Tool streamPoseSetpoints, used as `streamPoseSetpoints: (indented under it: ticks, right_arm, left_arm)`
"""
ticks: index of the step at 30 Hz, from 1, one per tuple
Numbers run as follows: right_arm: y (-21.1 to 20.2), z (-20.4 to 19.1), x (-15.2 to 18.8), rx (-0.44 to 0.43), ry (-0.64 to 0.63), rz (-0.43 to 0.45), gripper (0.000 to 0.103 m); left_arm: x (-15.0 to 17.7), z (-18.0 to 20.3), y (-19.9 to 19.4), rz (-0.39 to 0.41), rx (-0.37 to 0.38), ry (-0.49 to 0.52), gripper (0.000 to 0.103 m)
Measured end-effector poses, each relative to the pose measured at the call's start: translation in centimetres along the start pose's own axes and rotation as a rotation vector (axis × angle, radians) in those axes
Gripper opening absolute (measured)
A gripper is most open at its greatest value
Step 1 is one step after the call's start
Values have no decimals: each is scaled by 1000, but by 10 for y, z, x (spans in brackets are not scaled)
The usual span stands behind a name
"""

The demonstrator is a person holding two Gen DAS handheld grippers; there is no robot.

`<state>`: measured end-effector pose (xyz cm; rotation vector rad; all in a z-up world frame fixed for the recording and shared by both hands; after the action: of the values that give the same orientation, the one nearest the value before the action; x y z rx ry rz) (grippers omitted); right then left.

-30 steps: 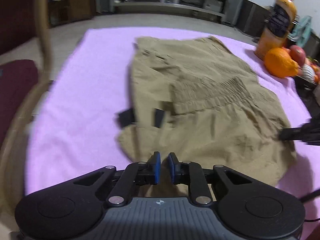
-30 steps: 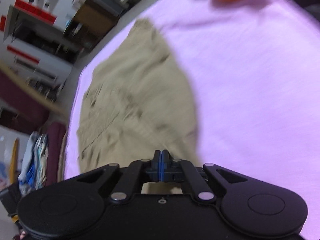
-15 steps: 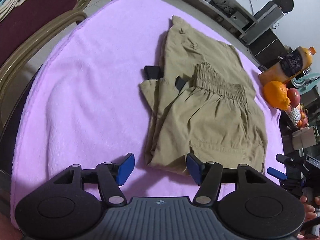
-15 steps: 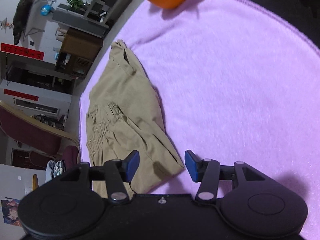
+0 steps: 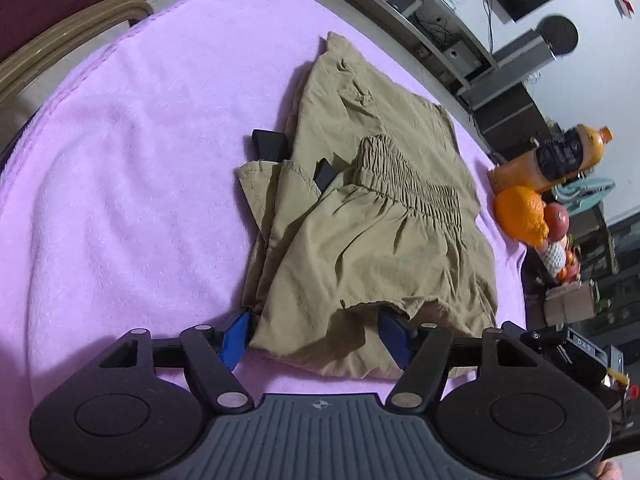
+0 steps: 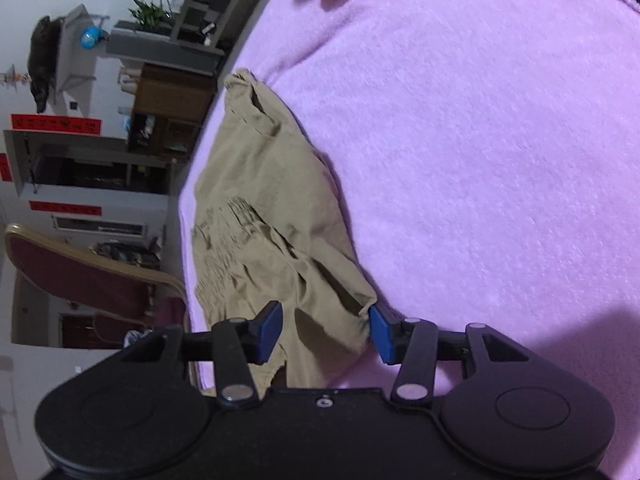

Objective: Fold clothes

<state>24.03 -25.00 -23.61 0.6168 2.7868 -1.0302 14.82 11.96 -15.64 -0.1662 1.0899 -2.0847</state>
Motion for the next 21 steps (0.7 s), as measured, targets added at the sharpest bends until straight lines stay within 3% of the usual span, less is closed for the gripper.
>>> streamPoseSetpoints:
  ticks: [4,7,8,9,10,11,16,19,21]
  right_arm:
    - [9,-9,-8,79,-98,45,45]
    - [18,-17,-10,103,-169,32,42]
    - [21,-22,-9,132,-208,16,26]
    - [23,-27,-6,164,-254,-3,17]
    - [24,-32,-2,184,-291,-9,11]
    - [22,-37,1,199,-320,-1,6]
    - [-13,-68,7,171,-391,47,5]
    - [-20,-61,18,201,-371,16,5]
    - [-23,-54,26,230,-354,-11,5]
  left_arm:
    - [1,5,3,26,-27,24,62]
    - [4,13,5,56,-77,92,51]
    - [6,15,5,70,-92,121,40]
    - [7,18,3,88,-114,154,37]
    - [9,22,2,108,-137,187,21]
    - [11,25,0,127,-161,221,18]
    - [15,45,-30,174,-136,312,14]
    - [21,43,-40,149,-135,317,14]
    - [28,33,-29,105,-176,305,15]
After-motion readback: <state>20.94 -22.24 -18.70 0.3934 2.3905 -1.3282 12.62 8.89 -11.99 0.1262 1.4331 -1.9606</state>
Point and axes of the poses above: each gripper's, at about its wrist camera, not at the fingertips, and y roughly the way its jaws point, z to its right, x to its underside, the point moved 3 cm from there along y, roughly the way its jaws point, and after that the axes turned 12 degrees about -y, right-handed, at the moved point
